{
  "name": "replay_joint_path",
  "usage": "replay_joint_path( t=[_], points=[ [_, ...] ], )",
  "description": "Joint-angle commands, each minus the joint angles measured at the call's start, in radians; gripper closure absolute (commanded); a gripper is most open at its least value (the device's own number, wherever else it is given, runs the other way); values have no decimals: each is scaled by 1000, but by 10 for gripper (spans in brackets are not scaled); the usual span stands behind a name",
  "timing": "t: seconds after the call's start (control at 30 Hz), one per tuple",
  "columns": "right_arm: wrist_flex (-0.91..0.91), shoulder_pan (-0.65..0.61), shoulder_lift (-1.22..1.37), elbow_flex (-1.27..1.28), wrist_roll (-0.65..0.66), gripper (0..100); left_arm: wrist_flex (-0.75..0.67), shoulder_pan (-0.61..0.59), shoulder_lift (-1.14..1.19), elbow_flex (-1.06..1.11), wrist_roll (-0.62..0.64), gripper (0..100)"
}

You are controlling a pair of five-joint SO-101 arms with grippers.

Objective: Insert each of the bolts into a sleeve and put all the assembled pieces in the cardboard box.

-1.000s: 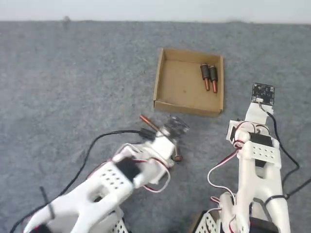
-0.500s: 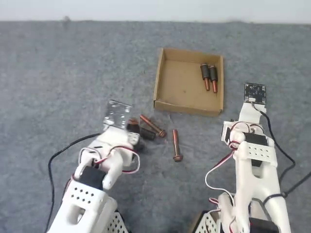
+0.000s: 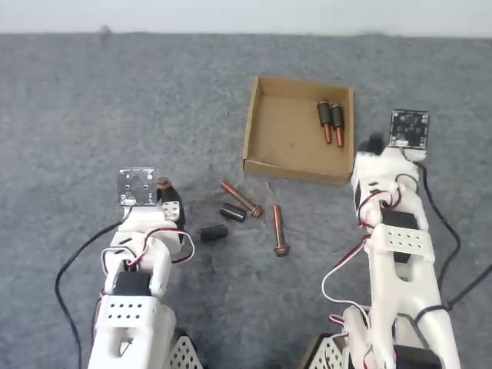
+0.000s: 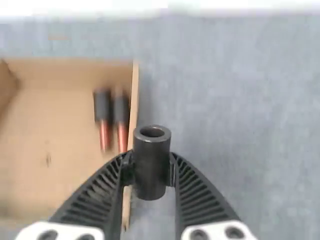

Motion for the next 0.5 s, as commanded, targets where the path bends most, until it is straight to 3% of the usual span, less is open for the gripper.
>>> replay_joint_path(
  t=[0.0, 0.47],
  points=[
    [-143, -27, -5, 17, 15, 993, -41, -5, -37, -16, 5, 988],
    [-622, -252, 99, 167, 15, 992, -41, -6, -37, -13, 2, 988]
  ],
)
